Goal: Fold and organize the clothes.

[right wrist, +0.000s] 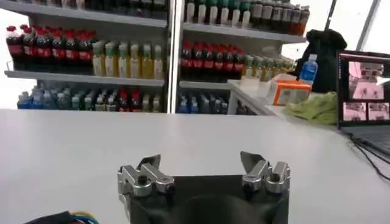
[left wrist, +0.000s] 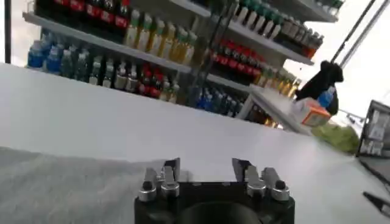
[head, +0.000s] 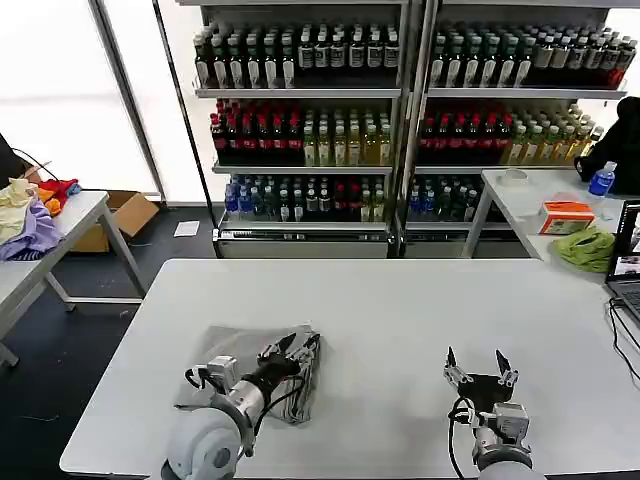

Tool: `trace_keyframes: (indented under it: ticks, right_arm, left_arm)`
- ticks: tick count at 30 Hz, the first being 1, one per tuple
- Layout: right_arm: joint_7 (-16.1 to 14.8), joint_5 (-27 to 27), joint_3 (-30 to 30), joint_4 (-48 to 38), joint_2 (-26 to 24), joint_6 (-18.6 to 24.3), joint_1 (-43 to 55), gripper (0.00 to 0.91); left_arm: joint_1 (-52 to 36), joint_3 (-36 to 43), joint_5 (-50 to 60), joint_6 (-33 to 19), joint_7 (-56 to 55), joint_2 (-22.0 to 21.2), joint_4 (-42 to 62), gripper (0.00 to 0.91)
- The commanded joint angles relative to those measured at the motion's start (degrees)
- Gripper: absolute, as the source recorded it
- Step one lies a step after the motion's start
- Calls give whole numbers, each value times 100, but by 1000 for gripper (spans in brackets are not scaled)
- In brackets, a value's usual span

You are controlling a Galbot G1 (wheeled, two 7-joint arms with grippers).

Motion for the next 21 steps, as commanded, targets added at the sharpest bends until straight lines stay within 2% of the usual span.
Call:
trace_keyframes:
  ticks: [1,4,7,12,21]
  right_arm:
    - [-12,71,-125,-101,-145,-16,224,907]
    - [-33,231,-185,-122,-267,-23,309,907]
    - [-33,346,-218,-155,-318,-27,395,907]
    - [-45,355,-292,-204,-316,-29,437,907]
    - [-49,404,-234,-227,-327,-34,466,907]
  left_arm:
    - [270,-1217,325,73,-153,913,-255,907]
    - [587,-1615,822,58,-14,1187,-63,907]
    - [828,-1891,1092,48,56,1284,112,907]
    - [936,-2070,1228,-42,219,1251,359,907]
    - [973,-1929,1243,-27,418,1098,575,907]
